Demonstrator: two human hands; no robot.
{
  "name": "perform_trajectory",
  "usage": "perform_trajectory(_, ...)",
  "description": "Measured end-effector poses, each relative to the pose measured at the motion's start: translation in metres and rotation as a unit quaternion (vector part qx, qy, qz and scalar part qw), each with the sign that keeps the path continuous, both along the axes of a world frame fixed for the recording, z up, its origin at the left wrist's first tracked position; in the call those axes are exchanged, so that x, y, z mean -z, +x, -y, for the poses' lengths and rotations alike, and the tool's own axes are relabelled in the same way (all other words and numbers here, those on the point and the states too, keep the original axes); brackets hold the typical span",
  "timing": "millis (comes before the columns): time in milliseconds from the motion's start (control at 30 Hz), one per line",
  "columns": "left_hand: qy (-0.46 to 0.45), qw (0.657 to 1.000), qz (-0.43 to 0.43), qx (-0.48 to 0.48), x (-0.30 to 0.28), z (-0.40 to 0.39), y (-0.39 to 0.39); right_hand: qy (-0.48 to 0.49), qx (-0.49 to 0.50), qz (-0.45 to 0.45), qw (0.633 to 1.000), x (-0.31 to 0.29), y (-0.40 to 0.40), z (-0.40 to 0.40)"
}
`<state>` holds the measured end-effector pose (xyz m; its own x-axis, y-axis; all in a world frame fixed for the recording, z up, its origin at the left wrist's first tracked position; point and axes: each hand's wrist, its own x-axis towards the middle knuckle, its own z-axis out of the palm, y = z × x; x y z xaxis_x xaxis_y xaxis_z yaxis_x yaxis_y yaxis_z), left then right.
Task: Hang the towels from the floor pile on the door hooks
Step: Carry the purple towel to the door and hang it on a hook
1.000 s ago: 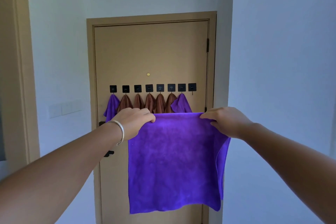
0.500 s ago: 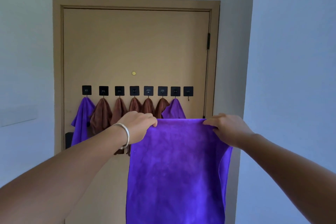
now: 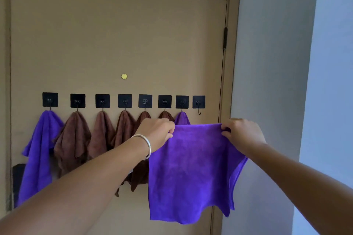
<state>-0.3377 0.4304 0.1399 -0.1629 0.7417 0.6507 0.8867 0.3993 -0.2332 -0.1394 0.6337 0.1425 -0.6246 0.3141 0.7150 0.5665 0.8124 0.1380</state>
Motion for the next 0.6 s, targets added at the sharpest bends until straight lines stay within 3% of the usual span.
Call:
perform_trajectory(300, -0.061, 0.995, 0.038, 0.064, 0.006, -0.087, -0.048, 0.012, -0.002, -0.018, 1.0, -0.007, -0.046, -0.072)
perform_trajectory(601, -0.068, 0.997, 0.012, 0.025, -0.01, -0.182, -0.069, 0.048, -0.022, 0.014, 0.999, -0.026, -0.098, -0.145)
